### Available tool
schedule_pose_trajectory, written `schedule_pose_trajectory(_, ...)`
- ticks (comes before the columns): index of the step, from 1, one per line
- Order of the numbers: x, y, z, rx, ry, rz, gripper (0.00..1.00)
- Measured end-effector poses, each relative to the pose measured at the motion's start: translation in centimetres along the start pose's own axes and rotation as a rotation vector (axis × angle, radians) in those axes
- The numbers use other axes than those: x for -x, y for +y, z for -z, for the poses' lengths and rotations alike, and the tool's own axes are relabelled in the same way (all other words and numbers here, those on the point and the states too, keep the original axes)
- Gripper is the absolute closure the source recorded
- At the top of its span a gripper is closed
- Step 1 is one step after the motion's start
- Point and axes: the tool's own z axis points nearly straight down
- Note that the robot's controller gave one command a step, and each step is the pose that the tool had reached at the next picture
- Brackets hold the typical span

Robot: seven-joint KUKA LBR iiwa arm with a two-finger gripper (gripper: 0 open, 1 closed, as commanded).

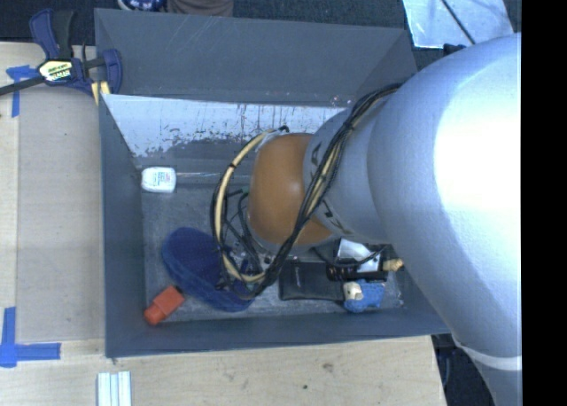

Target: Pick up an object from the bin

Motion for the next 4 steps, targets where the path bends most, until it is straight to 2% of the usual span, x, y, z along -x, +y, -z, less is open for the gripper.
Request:
schedule_pose_trajectory(1, 0.5, 2.1, 11.7, 0.002, 0.002, -0.005, 1.00)
schedule_pose_trajectory(2, -0.7, 1.3, 8.8, -0.007, 0.011, -0.005, 1.00)
schedule_pose_trajectory(3, 0.0, 1.5, 9.6, -0.003, 0.007, -0.033, 1.00)
schedule_pose_trajectory(4, -1.7, 2.3, 15.9, 0.001, 0.005, -0.041, 1.00)
